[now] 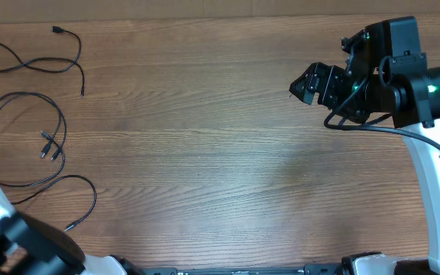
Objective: Untangle cables
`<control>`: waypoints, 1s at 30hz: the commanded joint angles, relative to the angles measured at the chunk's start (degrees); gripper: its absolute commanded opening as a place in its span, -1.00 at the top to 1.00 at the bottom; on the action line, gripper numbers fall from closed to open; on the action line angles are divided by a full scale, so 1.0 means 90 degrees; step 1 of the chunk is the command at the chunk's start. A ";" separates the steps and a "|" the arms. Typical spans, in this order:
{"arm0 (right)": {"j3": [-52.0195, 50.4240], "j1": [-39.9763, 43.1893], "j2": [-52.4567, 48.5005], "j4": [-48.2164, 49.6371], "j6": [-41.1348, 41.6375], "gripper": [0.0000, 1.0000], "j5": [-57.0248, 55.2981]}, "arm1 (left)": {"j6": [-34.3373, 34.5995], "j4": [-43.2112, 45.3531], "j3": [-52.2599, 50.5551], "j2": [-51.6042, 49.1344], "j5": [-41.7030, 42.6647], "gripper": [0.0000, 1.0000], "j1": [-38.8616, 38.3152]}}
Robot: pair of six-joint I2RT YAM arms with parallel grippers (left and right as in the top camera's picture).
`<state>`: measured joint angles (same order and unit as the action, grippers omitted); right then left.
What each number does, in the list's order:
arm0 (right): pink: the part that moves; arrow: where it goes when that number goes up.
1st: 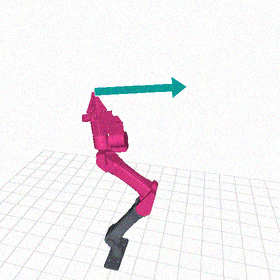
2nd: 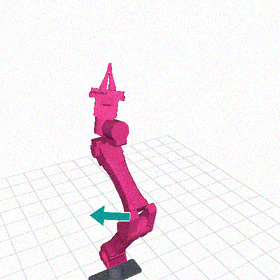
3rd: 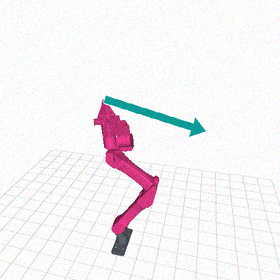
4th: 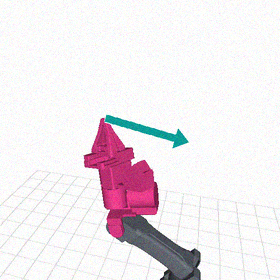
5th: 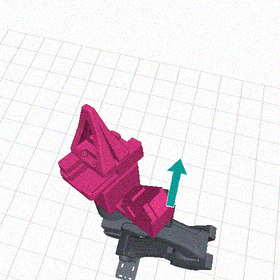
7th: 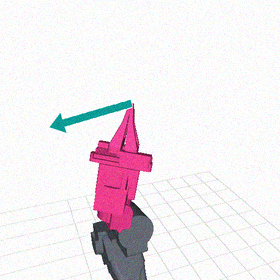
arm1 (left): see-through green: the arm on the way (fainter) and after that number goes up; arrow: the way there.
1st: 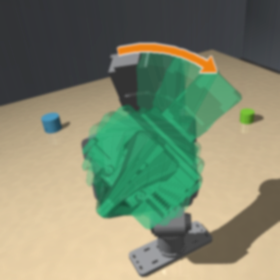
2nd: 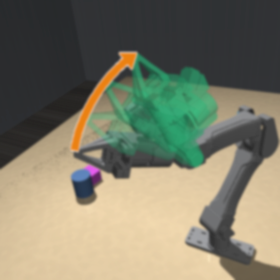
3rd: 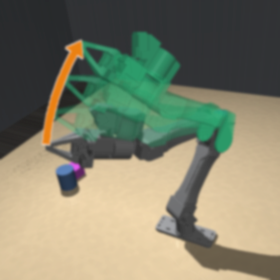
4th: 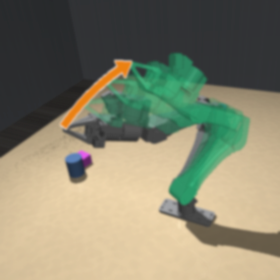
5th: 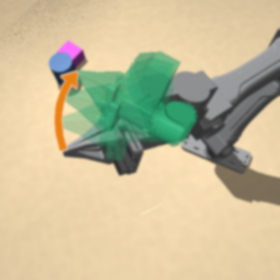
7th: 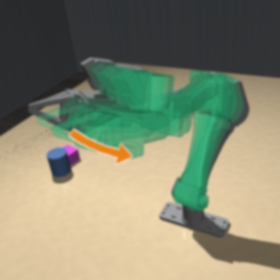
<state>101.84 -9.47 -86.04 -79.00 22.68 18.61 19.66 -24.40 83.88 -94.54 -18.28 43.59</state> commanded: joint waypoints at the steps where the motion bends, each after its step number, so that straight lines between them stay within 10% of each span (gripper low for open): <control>1: 0.0053 -0.0017 -0.0005 -0.0041 -0.0007 -0.84 -0.0068 | 0.0199 -0.0097 0.0165 0.0415 0.0823 -1.00 -0.0022; 5: 0.0053 -0.0017 -0.0005 -0.0143 -0.0032 -0.89 -0.0070 | 0.0197 -0.0486 0.0165 0.0444 0.0816 -0.91 -0.0024; 9: 0.0053 -0.0017 -0.0005 -0.0163 -0.0032 -0.89 -0.0070 | 0.0199 -0.1030 0.0160 0.0393 0.0872 0.04 -0.0032; 15: 0.0053 -0.0017 -0.0005 -0.0138 -0.0029 -0.89 -0.0070 | 0.0194 -0.1690 0.0148 -0.0051 0.1348 0.66 -0.0100; 30: 0.0053 -0.0017 -0.0010 -0.0124 -0.0029 -0.89 -0.0070 | -0.0602 -0.3050 0.0148 -0.1503 0.3072 0.39 -0.0097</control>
<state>101.84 -9.47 -86.04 -80.55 22.63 18.61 19.59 -51.31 85.03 -106.24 2.15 43.11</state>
